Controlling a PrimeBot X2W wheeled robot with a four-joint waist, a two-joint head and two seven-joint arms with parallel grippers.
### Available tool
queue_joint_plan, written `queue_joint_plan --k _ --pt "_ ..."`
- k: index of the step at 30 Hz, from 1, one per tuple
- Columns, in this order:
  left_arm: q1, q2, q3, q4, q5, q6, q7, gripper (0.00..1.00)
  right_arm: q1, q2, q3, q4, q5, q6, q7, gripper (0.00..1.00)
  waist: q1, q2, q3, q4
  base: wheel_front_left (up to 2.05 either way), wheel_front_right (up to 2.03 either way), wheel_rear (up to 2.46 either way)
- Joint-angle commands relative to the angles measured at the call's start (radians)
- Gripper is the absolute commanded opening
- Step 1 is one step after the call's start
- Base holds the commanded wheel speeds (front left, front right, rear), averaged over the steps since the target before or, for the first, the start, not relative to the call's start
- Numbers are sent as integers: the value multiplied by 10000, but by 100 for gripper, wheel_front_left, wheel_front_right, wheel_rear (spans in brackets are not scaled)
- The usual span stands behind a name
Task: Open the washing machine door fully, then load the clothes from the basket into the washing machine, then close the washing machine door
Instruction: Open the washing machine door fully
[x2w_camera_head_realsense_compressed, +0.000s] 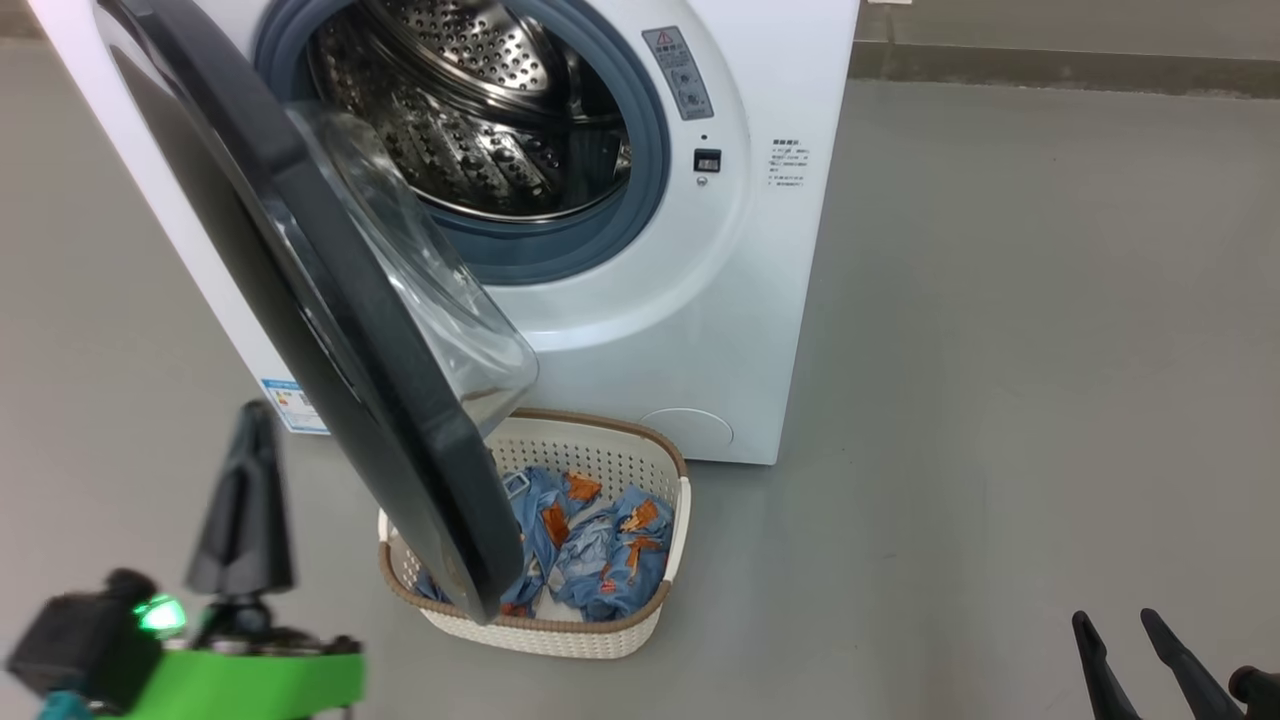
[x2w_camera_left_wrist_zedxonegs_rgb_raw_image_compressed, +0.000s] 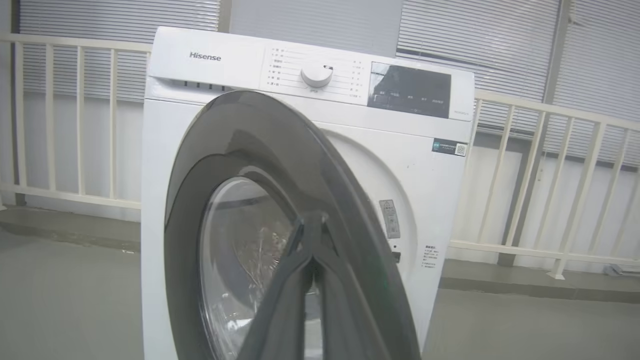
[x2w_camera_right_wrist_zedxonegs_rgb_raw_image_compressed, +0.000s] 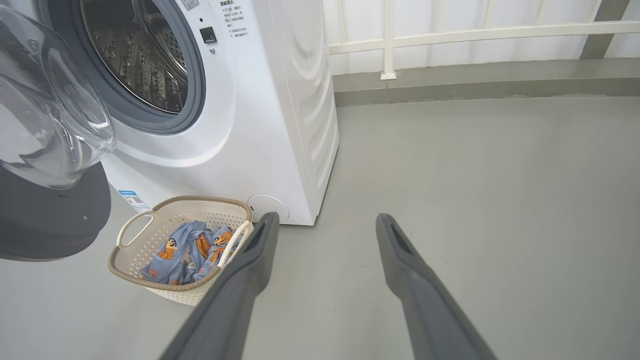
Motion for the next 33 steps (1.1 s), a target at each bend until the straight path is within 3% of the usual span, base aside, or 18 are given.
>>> queue_joint_plan --k 1,3,7,14,24,33 --pt "-491 55 4 -631 115 -16 -61 0 -90 -200 122 -290 -79 29 -122 100 0 0 25 16 0 0 0" --pt "-627 -21 -448 -1002 98 -16 -61 0 -95 -183 121 -328 -80 29 -122 100 0 0 50 21 0 0 0" --pt "-1078 -49 -2283 -1100 58 -16 -61 0 -132 -110 178 -428 -98 29 -122 100 0 0 151 21 0 0 0" --pt "-1374 -41 -3923 603 -445 -16 -61 0 -320 -38 274 -454 -111 29 -122 100 0 0 304 -107 0 0 0" --pt "-1669 -166 -3863 3091 -912 -16 -61 0 -317 57 206 -487 -106 29 -122 100 0 0 386 -159 0 0 0" --pt "-2098 -245 -3410 4085 -1115 -16 -61 0 -358 29 225 -541 -17 29 -122 100 0 0 405 -119 0 0 0"
